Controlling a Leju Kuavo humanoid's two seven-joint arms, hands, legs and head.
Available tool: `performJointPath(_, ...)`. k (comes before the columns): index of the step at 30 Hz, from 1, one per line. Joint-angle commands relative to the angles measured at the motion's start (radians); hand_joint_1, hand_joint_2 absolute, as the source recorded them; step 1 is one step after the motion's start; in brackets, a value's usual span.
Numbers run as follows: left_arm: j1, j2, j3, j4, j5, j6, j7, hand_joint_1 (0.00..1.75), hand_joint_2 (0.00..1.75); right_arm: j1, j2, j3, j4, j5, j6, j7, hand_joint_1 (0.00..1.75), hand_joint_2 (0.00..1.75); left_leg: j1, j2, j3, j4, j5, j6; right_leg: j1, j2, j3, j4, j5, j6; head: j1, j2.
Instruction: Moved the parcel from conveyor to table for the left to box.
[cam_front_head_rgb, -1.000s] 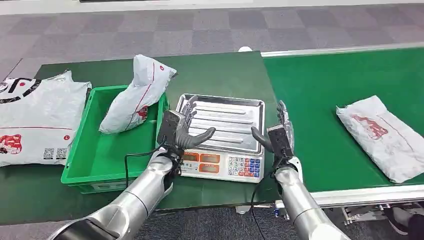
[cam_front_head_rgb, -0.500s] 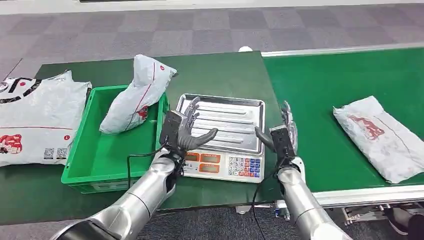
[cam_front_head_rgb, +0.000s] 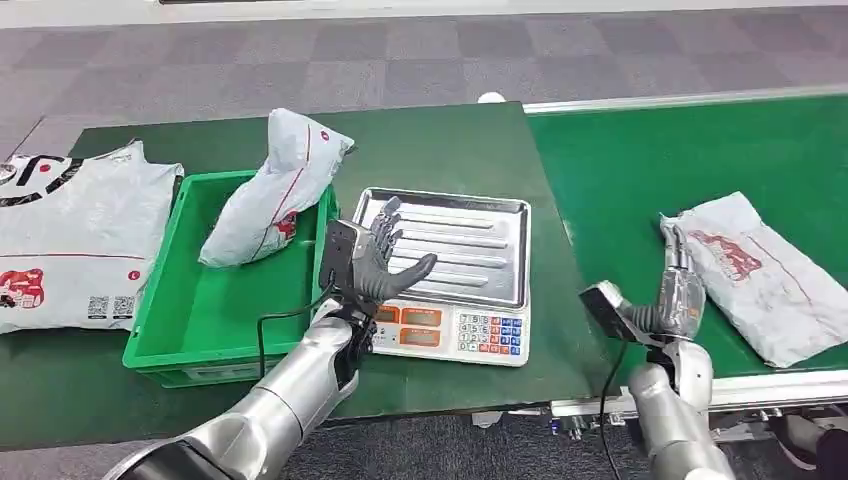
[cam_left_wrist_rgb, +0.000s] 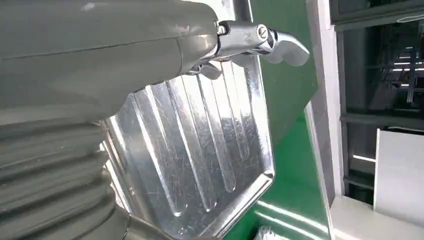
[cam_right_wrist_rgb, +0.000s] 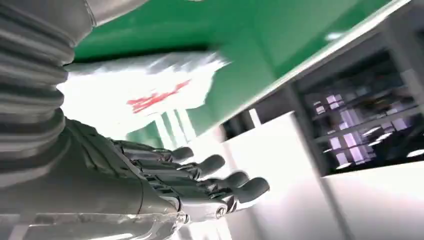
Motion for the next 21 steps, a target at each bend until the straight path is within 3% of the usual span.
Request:
performJointPath(1, -0.044, 0.014, -0.06, 0.045, -0.001, 0.006, 0.001, 0.0, 1.75, -0.025, -0.003, -0.156, 0.068, 0.04, 0.0, 0.033, 0.0, 1.75, 0.001, 0.001, 0.004, -0.001, -0.001, 0.0, 0.001, 0.001, 0.004, -0.002, -0.001, 0.0, 0.0, 0.0)
performJointPath(5, -0.044, 0.031, -0.01, 0.044, -0.004, 0.022, -0.005, 0.0, 1.75, -0.069, -0.043, -0.217, 0.149, 0.18, 0.0, 0.093, 0.0, 1.75, 0.0, -0.001, 0.003, -0.001, -0.001, 0.0, 0.0, 0.0, 0.003, -0.001, -0.001, 0.0, 0.0, 0.0)
performJointPath(13, -0.03, 0.038, 0.048, 0.032, -0.034, 0.019, -0.019, 0.0, 1.75, -0.129, -0.135, -0.307, 0.314, 0.29, 0.0, 0.248, 0.0, 1.75, -0.001, -0.001, 0.004, -0.001, -0.001, 0.001, -0.001, 0.0, 0.005, -0.002, -0.001, 0.001, 0.0, 0.0)
performJointPath(17, -0.026, 0.039, 0.076, 0.03, -0.043, 0.014, -0.022, 0.0, 1.75, -0.187, -0.221, -0.319, 0.523, 0.278, 0.0, 0.301, 0.0, 1.75, -0.001, -0.001, 0.003, 0.0, -0.001, 0.001, -0.001, -0.001, 0.004, -0.001, -0.001, 0.001, 0.0, 0.0)
performJointPath(21, -0.024, 0.044, 0.09, 0.028, -0.049, 0.01, -0.025, 0.0, 1.75, -0.217, -0.264, -0.308, 0.571, 0.283, 0.071, 0.374, 0.0, 1.75, -0.001, 0.001, 0.004, 0.0, -0.002, 0.002, -0.001, 0.001, 0.005, -0.002, -0.001, 0.001, 0.0, 0.0)
